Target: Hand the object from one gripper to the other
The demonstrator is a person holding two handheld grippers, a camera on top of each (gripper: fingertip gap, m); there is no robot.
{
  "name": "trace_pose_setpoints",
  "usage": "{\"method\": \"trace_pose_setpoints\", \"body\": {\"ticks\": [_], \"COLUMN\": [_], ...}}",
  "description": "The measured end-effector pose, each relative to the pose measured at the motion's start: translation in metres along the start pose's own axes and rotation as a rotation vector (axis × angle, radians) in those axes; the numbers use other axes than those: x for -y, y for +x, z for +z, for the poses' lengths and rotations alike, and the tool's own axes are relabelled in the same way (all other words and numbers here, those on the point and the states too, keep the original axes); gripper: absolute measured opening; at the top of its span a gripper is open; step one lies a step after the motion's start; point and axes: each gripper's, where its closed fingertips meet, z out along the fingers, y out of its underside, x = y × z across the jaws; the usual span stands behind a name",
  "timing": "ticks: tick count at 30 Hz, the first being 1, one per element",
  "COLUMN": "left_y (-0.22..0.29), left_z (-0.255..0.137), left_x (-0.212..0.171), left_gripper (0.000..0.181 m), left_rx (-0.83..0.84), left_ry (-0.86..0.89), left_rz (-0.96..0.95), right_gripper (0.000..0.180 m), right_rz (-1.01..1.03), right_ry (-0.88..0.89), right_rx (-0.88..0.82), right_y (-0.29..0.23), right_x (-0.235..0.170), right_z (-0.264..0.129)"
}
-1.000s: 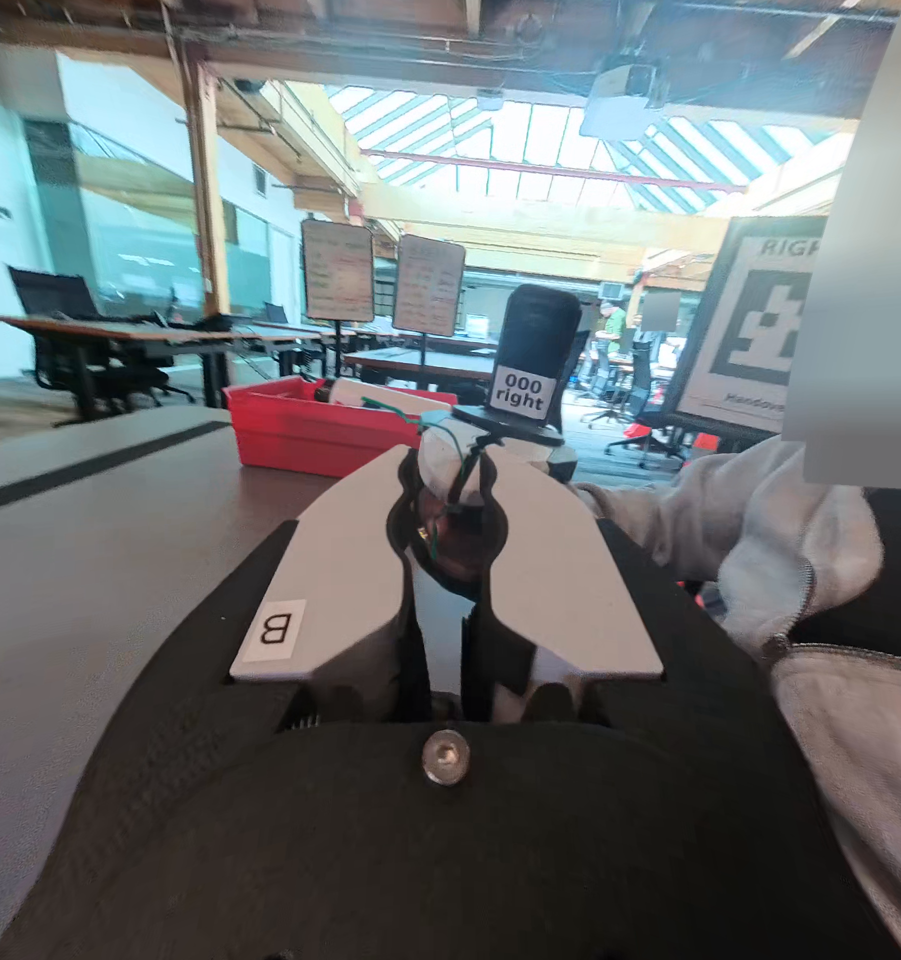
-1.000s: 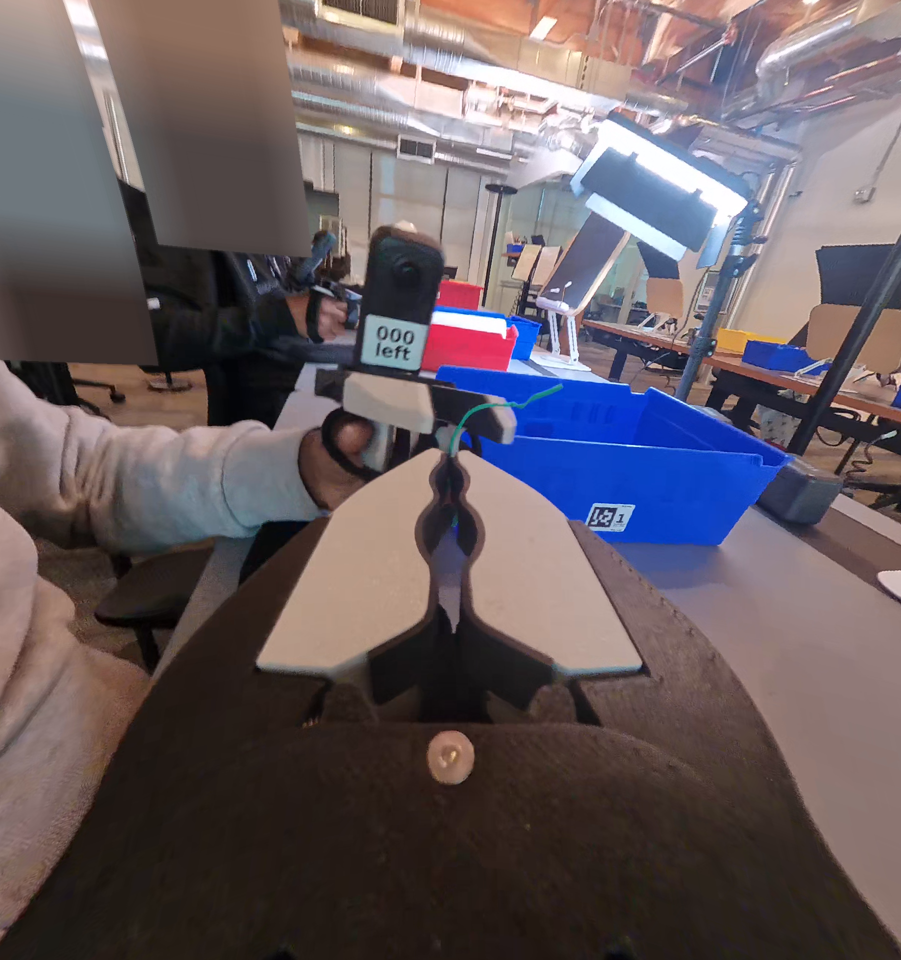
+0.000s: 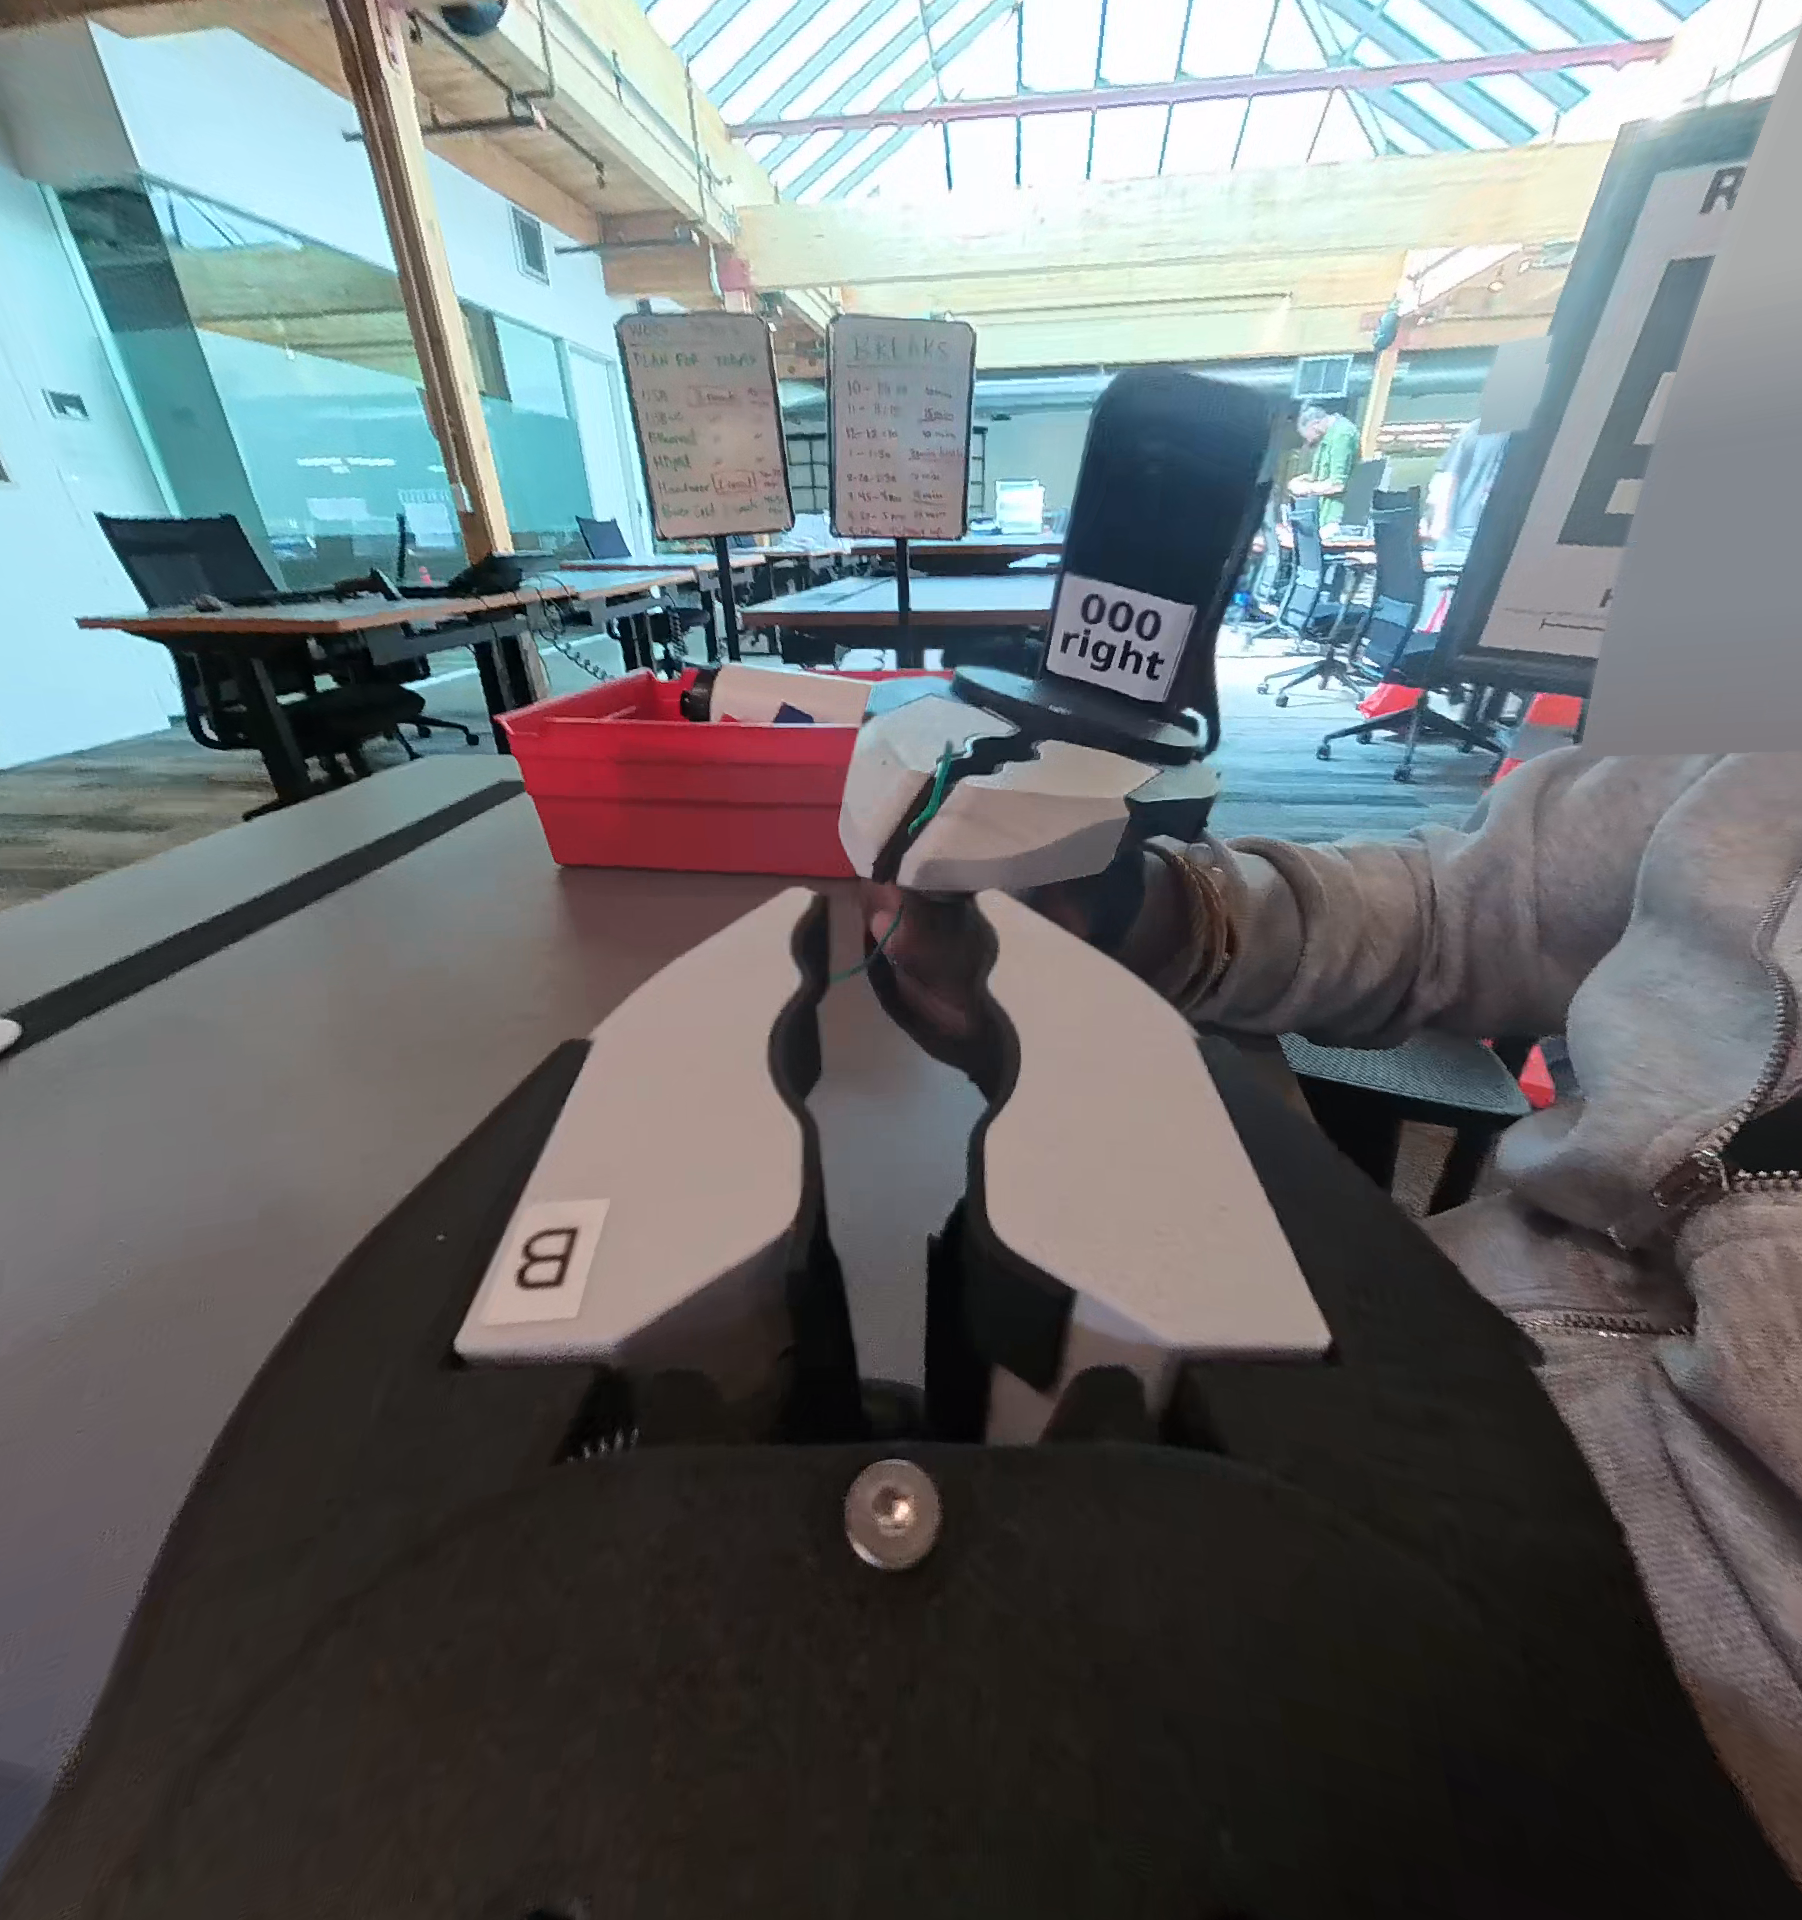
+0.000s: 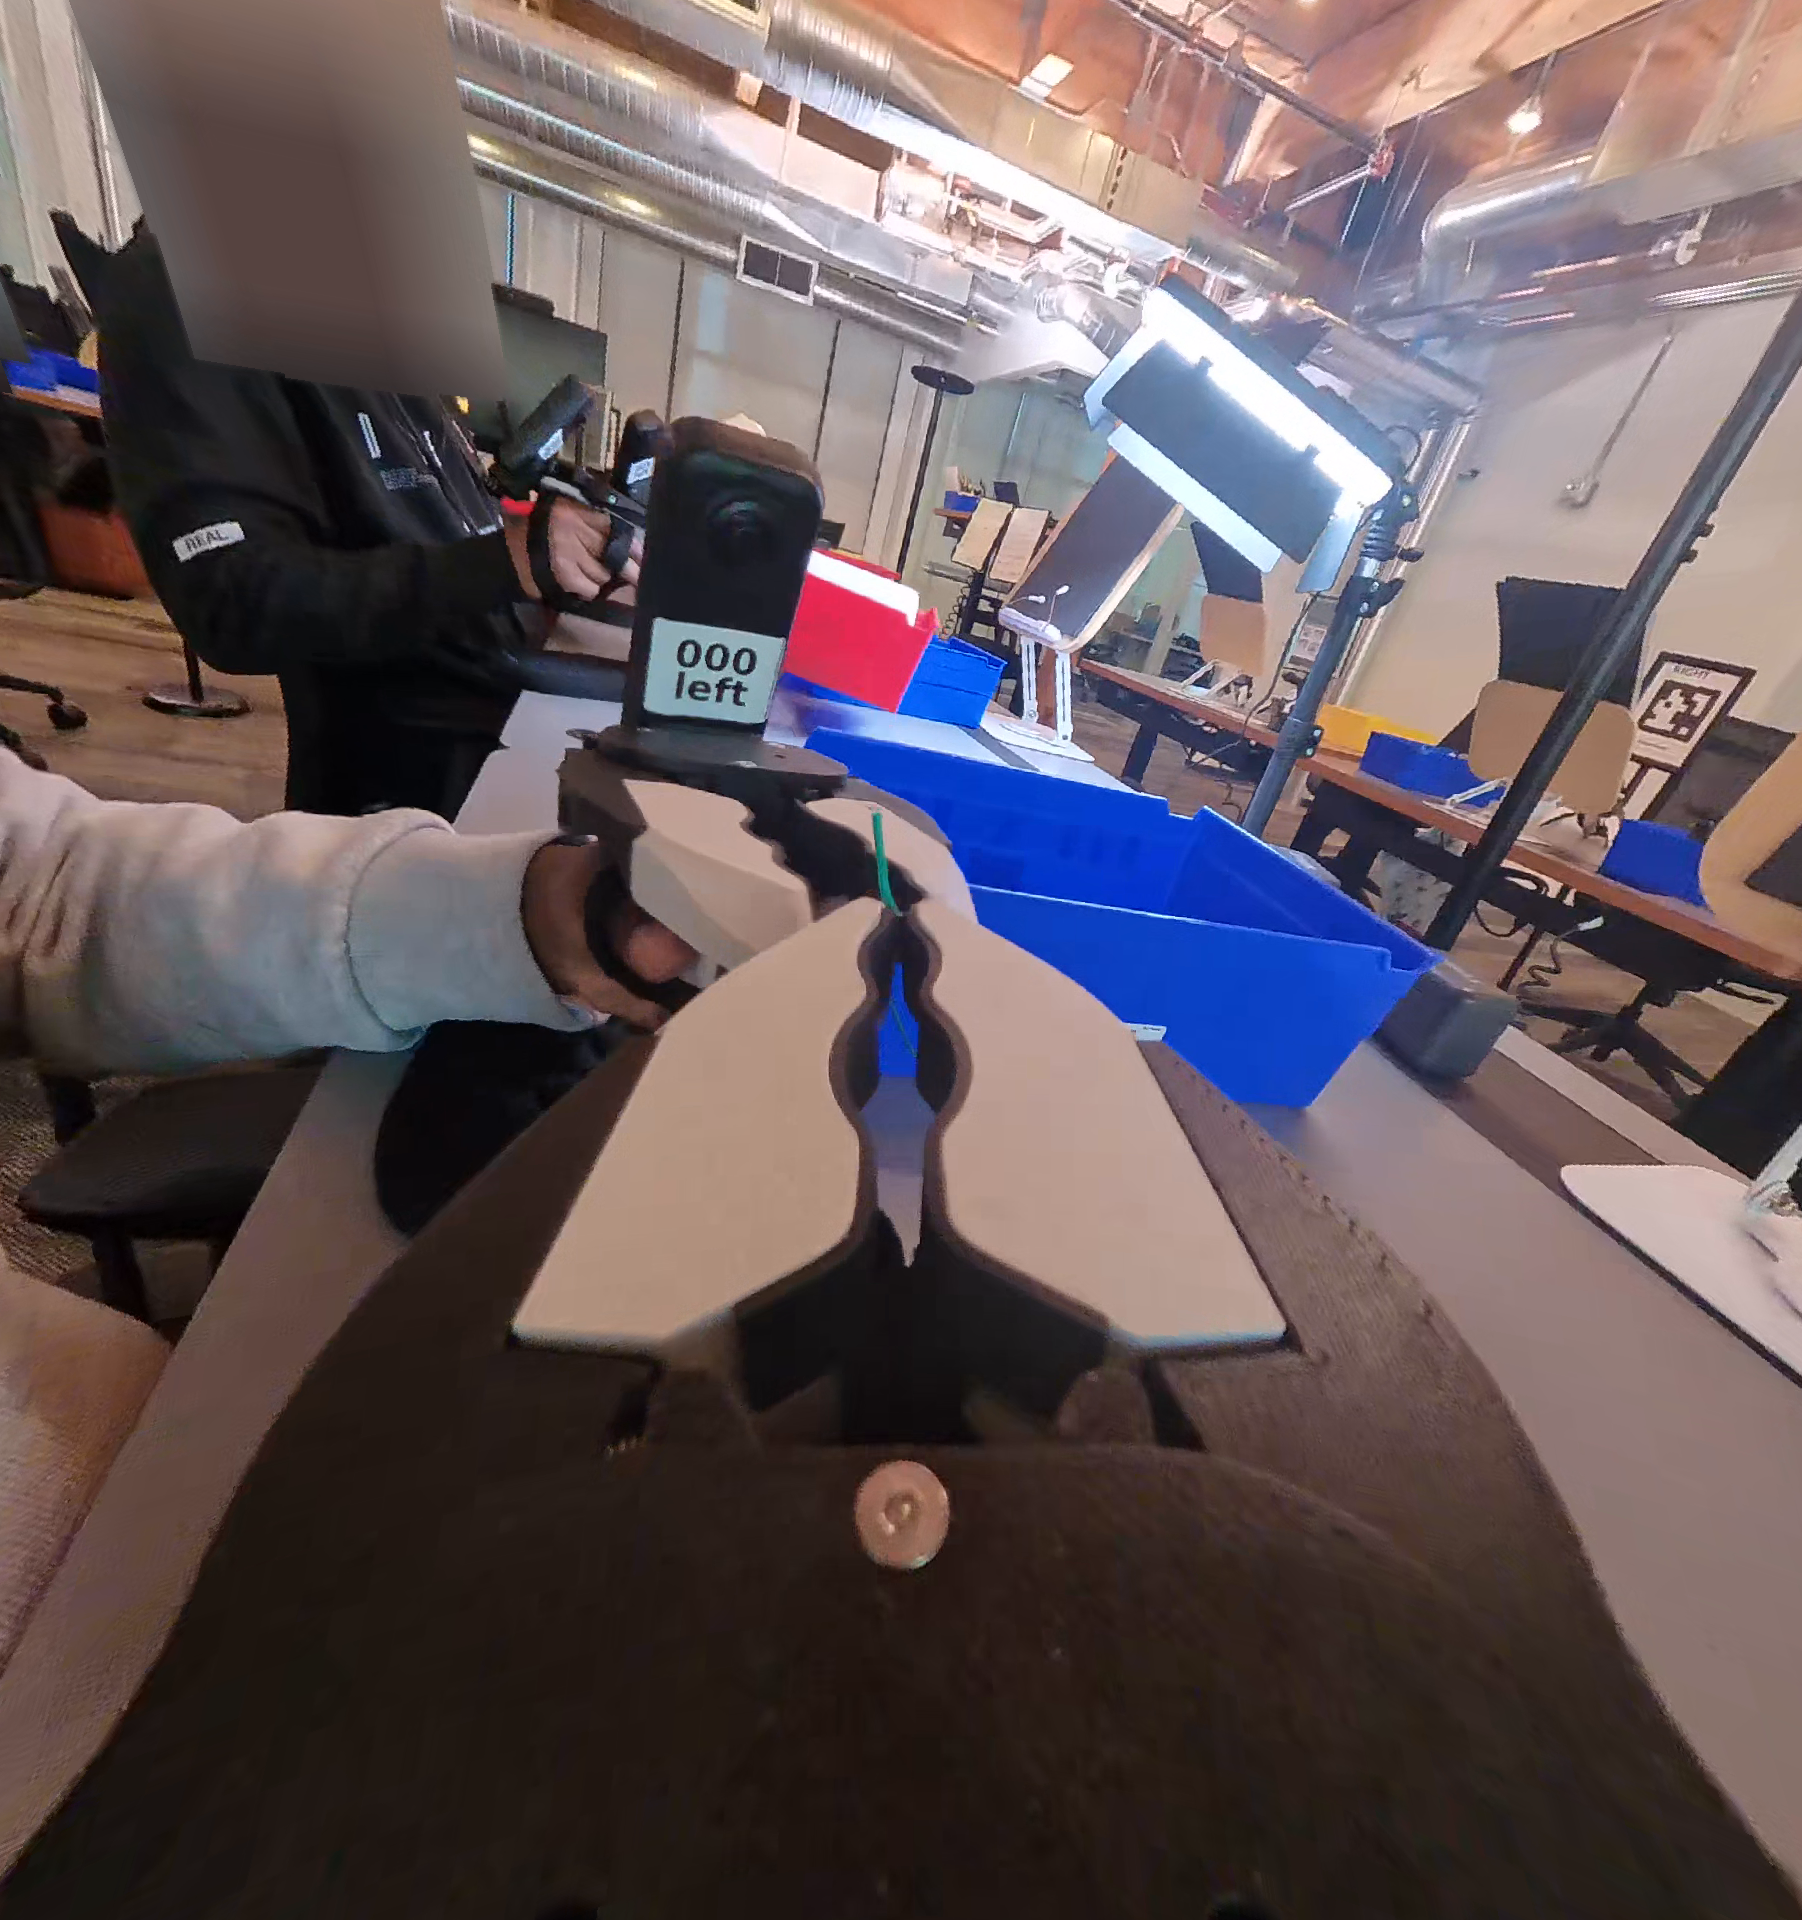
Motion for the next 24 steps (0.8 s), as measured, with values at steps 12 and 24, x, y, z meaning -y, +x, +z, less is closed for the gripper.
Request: {"method": "trace_pose_setpoints", "body": {"ticks": [12, 24], "left_y": [0.008, 0.01], "left_z": [-0.004, -0.021], "left_x": [0.014, 0.046], "left_gripper": [0.0, 0.0], "left_rx": [-0.042, 0.235], "left_ry": [0.086, 0.246], "left_rz": [0.034, 0.634], "right_gripper": [0.002, 0.027], "right_rz": [0.037, 1.006], "right_ry": [-0.066, 0.132], "right_rx": [0.056, 0.391], "right_y": [-0.008, -0.014], "right_x": [-0.013, 0.004], "right_z": [0.005, 0.006]}}
